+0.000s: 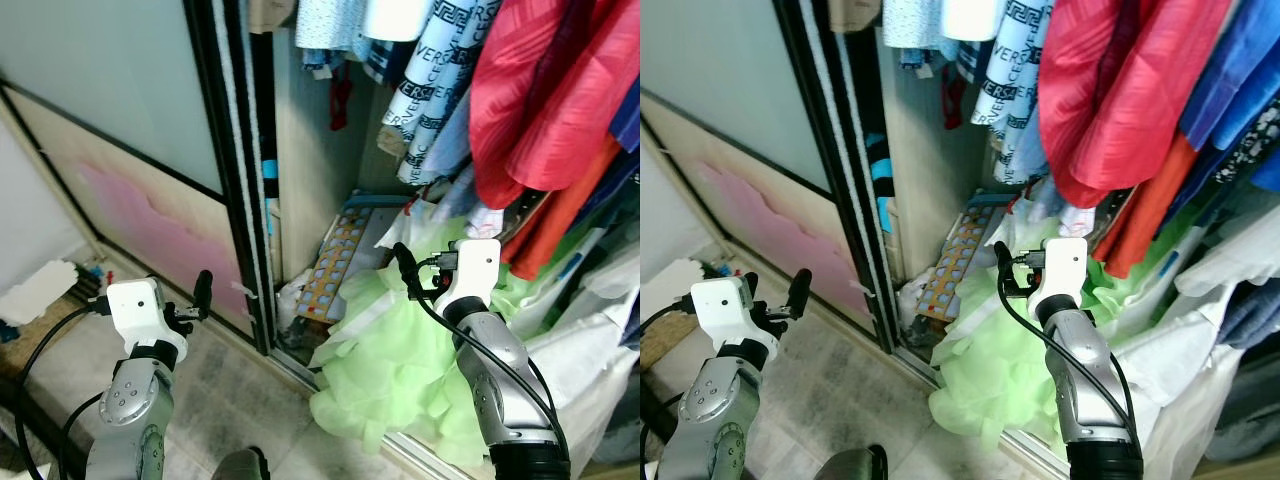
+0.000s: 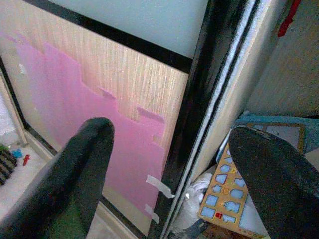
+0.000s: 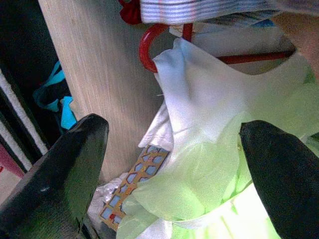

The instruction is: Clean up the room

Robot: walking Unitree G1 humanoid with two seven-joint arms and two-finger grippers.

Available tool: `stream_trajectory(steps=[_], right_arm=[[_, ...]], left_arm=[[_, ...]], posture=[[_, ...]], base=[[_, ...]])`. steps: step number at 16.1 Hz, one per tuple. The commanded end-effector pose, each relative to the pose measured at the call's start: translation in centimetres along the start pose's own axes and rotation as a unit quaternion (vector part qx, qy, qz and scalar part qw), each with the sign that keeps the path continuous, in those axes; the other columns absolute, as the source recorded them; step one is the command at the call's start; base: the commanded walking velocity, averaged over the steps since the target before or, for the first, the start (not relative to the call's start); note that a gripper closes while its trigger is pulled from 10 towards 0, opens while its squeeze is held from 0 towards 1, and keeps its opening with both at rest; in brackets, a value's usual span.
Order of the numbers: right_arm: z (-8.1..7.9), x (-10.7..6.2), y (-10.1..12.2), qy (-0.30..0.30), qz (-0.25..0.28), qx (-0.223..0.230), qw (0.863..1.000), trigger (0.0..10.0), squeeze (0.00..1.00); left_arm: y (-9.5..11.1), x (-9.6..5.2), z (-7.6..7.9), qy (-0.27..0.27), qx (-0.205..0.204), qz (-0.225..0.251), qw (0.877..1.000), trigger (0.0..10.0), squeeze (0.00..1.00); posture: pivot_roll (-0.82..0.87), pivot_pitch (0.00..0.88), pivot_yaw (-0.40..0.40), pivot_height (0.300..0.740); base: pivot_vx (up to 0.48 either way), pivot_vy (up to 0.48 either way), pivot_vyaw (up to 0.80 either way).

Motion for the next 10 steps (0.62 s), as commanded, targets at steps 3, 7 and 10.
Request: stream_trajectory(steps=[3, 7, 10], right_arm=[[0.26, 0.27, -0.02, -0.008, -0.003, 0.006, 1.0, 10.0, 1.0], [0.64, 0.3, -0.07, -0.021, -0.003, 0.016, 1.0, 0.0, 0.0], [0.62, 0.35, -0.15, -0.021, -0.009, 0.011, 1.0, 1.6, 0.0]], left_arm=[[-0.09, 0.11, -0.32, 0.014, 0.017, -0.006, 1.0, 10.0, 1.0], [0.13, 0.04, -0.43, 0.01, -0.002, 0.004, 1.0, 0.0, 0.0], [0.05, 0.08, -0.33, 0.007, 0.009, -0.002, 1.0, 3.7, 0.0]], posture=[[-0.06, 0.0, -0.024, 0.74], [-0.06, 0.0, -0.025, 0.74], [-0.06, 0.0, -0.024, 0.74]], base=[[0.0, 0.0, 0.0], [0.0, 0.0, 0.0], [0.0, 0.0, 0.0]])
Point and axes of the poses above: a point about 5 cm out from each wrist's last joint towards the gripper, its own x axis pointing out of the wrist towards the gripper, its own y axis along the axis of the wrist's last joint, z = x × y, the point moved 3 cm from there along x, pointing out of the wrist towards the gripper, and after that the axes turned 1 degree about -x, right-handed, at the moved point
